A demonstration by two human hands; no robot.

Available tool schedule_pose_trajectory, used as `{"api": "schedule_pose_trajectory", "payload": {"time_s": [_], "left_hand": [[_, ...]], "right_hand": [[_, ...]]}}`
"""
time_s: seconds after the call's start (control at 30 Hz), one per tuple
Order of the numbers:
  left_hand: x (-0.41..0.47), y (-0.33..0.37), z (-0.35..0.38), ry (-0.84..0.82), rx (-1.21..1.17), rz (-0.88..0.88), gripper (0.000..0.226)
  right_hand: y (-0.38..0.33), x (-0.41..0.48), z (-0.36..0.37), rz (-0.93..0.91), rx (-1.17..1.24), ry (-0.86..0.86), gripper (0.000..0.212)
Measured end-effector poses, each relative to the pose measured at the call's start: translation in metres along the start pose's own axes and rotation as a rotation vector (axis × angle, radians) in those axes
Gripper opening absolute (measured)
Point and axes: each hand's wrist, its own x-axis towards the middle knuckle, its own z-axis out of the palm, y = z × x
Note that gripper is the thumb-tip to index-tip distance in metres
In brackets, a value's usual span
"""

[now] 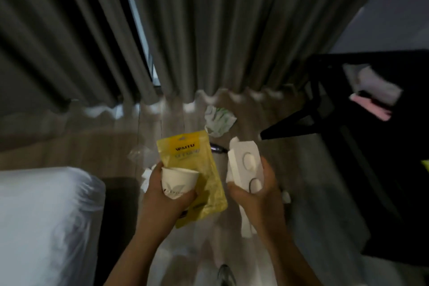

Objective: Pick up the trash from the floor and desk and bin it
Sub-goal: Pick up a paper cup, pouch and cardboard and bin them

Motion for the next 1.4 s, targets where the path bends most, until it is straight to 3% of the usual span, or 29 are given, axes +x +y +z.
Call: {"api": "schedule_pose_trajectory", "payload": {"time_s": [0.13, 0.33, 0.5, 0.73, 0.83, 1.03, 1.27, 1.4], "left_hand": [[-0.031, 0.068, -0.014, -0.082, 0.032, 0.152, 0.085], [-0.069, 0.136, -0.046, -0.267, 0.004, 0.353, 0.075], [-0.116, 0.178, -0.052, -0.398, 0.012, 0.531, 0.064], [-0.222, 0.206, 0.011, -0.755, 0.015, 0.656, 0.076], [-0.284, 0.208, 0.040, -0.901, 0.001, 0.725, 0.071], [-0.446, 0.191, 0.097, -1.232, -0.031, 0.777, 0.094], [-0.678, 0.125, 0.132, -1.596, -0.100, 0.793, 0.086], [-0.785, 0.094, 0.139, -1.764, -0.104, 0.816, 0.101]], "right_hand": [[-0.068, -0.032, -0.039, -0.042, 0.078, 0.091, 0.089], [-0.133, -0.108, -0.071, -0.161, 0.164, 0.324, 0.079], [-0.153, -0.190, -0.104, -0.202, 0.110, 0.580, 0.072], [-0.145, -0.316, -0.184, -0.134, 0.047, 0.974, 0.072], [-0.133, -0.378, -0.217, -0.071, 0.038, 1.118, 0.077], [-0.105, -0.531, -0.286, 0.003, -0.024, 1.421, 0.066], [-0.060, -0.732, -0.353, 0.125, -0.109, 1.757, 0.062], [-0.039, -0.827, -0.369, 0.231, -0.128, 1.892, 0.088]]}}
